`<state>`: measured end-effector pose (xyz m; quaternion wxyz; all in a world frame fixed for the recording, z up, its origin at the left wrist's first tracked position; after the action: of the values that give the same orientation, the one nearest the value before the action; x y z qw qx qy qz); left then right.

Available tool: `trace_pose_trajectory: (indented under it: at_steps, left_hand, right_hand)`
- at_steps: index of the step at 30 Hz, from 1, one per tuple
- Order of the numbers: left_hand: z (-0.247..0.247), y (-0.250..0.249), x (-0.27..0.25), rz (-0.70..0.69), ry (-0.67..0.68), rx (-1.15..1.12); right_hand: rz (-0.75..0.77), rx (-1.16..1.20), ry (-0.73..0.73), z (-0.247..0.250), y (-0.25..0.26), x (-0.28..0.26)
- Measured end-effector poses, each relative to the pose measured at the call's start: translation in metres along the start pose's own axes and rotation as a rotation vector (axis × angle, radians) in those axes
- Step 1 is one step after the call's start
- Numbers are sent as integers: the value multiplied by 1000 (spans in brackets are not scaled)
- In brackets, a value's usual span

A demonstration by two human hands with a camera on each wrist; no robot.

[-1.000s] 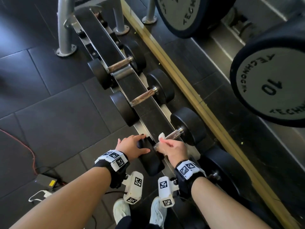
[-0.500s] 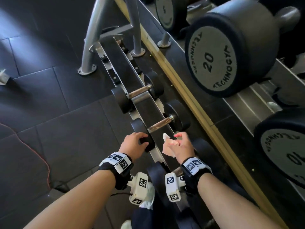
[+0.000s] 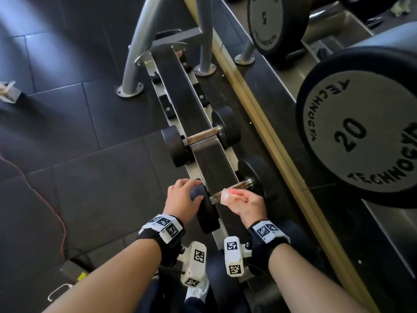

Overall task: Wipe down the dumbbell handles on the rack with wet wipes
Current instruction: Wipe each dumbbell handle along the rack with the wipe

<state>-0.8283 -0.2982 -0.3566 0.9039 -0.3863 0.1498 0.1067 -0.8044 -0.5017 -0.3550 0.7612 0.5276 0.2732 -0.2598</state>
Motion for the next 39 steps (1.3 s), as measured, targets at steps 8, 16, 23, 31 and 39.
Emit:
trace_pose_trajectory:
  at_steps: [8, 16, 23, 31, 39]
  left_hand:
    - [-15, 21, 20, -25, 41, -56]
    - [-18, 29, 28, -7, 43, -165]
    - [-21, 34, 26, -16, 43, -181]
    - [-24, 37, 28, -37, 31, -156]
    - [-21, 36, 28, -37, 43, -158]
  right_hand:
    - [109, -202, -89, -6, 12, 40]
    - [457, -601, -171, -9, 33, 62]
    - [474, -930, -1, -21, 0, 68]
    - [678, -1067, 83, -41, -11, 49]
    - [559, -1144, -155, -7, 14, 53]
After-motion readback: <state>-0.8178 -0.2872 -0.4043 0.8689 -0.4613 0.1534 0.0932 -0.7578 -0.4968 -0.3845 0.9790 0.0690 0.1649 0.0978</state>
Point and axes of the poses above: each hand's wrist, its own x-axis towards the middle knuckle, its own z-axis out of the back of the hand, y = z × x, the point moved 3 cm from there along x, towards the middle knuckle, and after that the axes turned 8 degrees about -z, right-handed, at the moved point
